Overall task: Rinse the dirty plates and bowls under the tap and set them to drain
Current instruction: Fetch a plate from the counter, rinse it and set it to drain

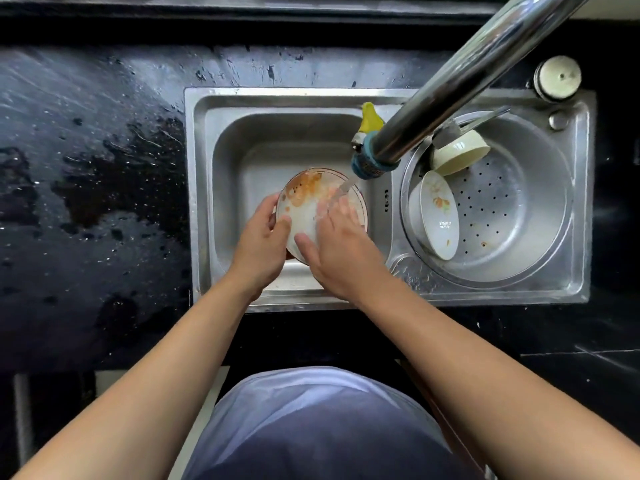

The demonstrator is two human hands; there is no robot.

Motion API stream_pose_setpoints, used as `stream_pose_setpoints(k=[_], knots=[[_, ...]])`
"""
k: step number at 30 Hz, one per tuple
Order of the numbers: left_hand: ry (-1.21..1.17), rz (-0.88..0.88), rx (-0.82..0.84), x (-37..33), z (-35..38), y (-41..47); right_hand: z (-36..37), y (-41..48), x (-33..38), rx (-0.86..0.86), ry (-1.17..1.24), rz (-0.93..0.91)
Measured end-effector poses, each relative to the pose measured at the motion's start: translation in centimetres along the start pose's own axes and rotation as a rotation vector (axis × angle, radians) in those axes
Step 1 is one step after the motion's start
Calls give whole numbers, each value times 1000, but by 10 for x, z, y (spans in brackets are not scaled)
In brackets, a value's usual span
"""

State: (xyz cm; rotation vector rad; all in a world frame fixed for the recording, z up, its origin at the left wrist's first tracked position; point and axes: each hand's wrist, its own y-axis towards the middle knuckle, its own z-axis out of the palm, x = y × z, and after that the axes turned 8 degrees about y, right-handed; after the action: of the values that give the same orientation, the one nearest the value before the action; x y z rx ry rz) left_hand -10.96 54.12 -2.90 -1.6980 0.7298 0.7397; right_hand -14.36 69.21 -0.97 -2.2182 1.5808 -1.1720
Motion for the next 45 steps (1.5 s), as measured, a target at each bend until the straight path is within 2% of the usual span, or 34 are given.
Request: stream_pose_setpoints(k=[3, 4, 6, 9, 11, 14, 16, 18, 21, 23, 25, 26, 28, 31, 32, 34, 36, 38, 41, 42, 45], knots=[[-2, -15, -35, -6, 0, 4, 3, -10, 2, 45, -81, -310], [-3, -19, -55, -8, -2, 7, 5, -21, -3, 82, -95, -363], [1, -18, -89, -10, -6, 12, 8, -38, -16, 120, -88, -297], [-24, -19, -65, -14, 0, 12, 6, -24, -9, 11, -32, 17], [-10, -11, -44, -15, 8, 10, -1, 0, 8, -52, 38, 93], [30, -12, -114, -18, 10, 13, -6, 5, 20, -58, -40, -175], [-12, -48, -134, -19, 4, 16, -3, -16, 11, 45, -51, -318], [-29, -63, -120, -16, -1, 16, -2, -30, -3, 108, -49, -242], [0, -70, -69, -11, 7, 9, -10, -9, 0, 30, 13, 31], [27, -73, -56, -10, 15, 4, -12, 0, 7, 1, 5, -98], [53, -81, -58, -11, 18, 1, -9, -17, 2, 59, -37, -306], [42, -84, -62, -12, 17, 1, -7, -31, -7, 109, -44, -337], [11, -87, -77, -12, 12, 0, -9, -45, -26, 127, -78, -250], [63, -82, -46, -12, 11, -2, -10, -11, -18, 12, -89, 37], [73, -84, -37, -11, 12, -3, -10, -1, -6, 7, -36, 34], [83, -89, -58, -11, 8, -5, -1, 1, 9, 35, 39, -165], [76, -113, -103, -11, 0, -4, 4, -22, 5, 158, 52, -329], [71, -106, -121, -8, -8, -5, 3, -38, -12, 198, -7, -253], [67, -108, -39, -5, -4, -7, -3, -9, -7, 57, -28, 13], [83, -97, -21, -5, -1, -8, -4, 0, 5, 44, 15, -2], [84, -76, -65, -8, -2, -8, 4, -4, 24, 56, 129, -255]])
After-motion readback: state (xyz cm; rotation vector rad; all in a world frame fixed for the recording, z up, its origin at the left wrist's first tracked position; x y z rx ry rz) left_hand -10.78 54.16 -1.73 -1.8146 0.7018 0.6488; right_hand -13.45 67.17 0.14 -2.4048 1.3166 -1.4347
